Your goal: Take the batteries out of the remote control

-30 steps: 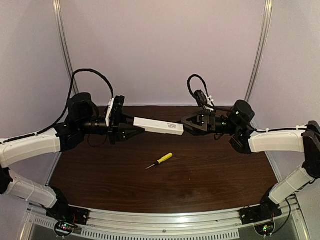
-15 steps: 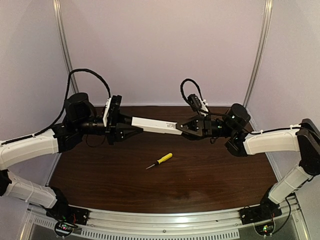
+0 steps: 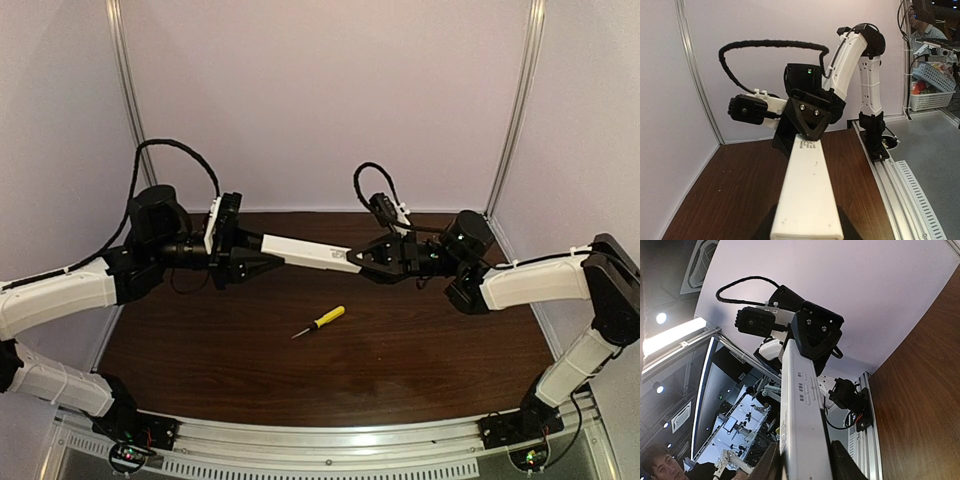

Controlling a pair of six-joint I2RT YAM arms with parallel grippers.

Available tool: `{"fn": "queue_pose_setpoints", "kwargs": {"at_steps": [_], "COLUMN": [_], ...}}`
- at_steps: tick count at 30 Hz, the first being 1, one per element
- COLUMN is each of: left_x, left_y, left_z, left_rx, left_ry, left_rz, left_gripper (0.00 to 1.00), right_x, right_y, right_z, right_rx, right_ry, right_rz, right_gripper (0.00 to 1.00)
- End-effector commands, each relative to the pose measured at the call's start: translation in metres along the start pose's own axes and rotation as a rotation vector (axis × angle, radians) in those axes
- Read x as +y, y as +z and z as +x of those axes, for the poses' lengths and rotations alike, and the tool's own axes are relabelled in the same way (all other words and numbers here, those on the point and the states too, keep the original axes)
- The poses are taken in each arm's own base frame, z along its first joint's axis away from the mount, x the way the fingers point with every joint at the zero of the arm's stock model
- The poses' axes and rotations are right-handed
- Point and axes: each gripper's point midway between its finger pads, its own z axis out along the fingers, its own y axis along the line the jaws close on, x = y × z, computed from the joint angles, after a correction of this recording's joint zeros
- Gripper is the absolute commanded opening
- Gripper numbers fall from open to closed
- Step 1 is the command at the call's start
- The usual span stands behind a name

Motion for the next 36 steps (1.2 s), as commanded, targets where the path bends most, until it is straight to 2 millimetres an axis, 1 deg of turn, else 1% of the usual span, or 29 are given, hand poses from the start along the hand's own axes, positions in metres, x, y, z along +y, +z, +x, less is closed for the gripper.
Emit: {"fn": "queue_pose_setpoints", "kwargs": {"at_steps": [1, 3, 7, 11, 15, 23, 28, 36], "left_x": [0.005, 0.006, 0.006, 0.007, 0.007, 0.008, 0.009, 0.008], "left_y": [0.001, 0.002, 0.003, 0.004, 0.006, 0.007, 0.008, 0.008], "left_z": [-0.005, -0.003, -0.001, 0.002, 0.004, 0.006, 0.007, 0.008], "left_rx": [-0.018, -0.012, -0.006, 0.0, 0.005, 0.008, 0.012, 0.018], "left_ry": [0.018, 0.012, 0.005, -0.002, -0.01, -0.018, -0.023, -0.024], "left_rz": [-0.014, -0.012, -0.009, -0.007, -0.005, -0.004, -0.005, -0.009], "left_gripper": [0.0, 0.0, 0.0, 0.0, 0.0, 0.0, 0.0, 0.0], "right_x": [-0.006, -0.018, -0.027, -0.024, -0.024, -0.031, -0.035, -0.034], "right_y": [0.012, 0.015, 0.023, 0.028, 0.033, 0.043, 0.048, 0.049], "right_z": [0.006, 0.01, 0.014, 0.012, 0.01, 0.014, 0.015, 0.017], "right_rx": [0.044, 0.066, 0.111, 0.117, 0.122, 0.162, 0.186, 0.188], "right_ry": [-0.046, -0.035, -0.066, -0.085, -0.093, -0.111, -0.131, -0.138], "right_rz": [0.028, 0.089, 0.168, 0.168, 0.178, 0.229, 0.263, 0.268], "right_gripper": [0.23, 0.22, 0.23, 0.24, 0.27, 0.37, 0.46, 0.5]}}
